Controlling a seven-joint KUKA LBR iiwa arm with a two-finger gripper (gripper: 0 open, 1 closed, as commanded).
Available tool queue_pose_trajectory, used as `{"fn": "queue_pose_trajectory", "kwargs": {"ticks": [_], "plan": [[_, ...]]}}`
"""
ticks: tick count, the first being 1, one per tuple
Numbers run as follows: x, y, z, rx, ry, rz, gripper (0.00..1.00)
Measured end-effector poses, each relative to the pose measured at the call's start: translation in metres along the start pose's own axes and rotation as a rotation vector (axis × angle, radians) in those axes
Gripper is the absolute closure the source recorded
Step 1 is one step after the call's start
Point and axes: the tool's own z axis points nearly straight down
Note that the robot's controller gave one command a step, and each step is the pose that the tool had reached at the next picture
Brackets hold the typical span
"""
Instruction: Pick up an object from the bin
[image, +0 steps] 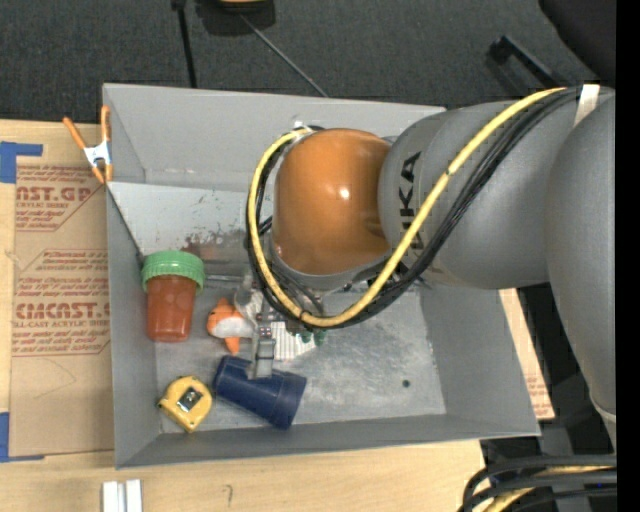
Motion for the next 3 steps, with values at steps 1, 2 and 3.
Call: {"fn": "queue_pose_trajectory", "kwargs": {"ticks": [1,2,3], "plan": [[-0.004,-0.007,0.068,0.003,0.004,-0.053,0.00],[-0.003,-0.016,0.097,0.003,0.008,-0.124,0.00],[0.022,-0.013,0.121,-0.007,-0.004,0.102,1.00]]}}
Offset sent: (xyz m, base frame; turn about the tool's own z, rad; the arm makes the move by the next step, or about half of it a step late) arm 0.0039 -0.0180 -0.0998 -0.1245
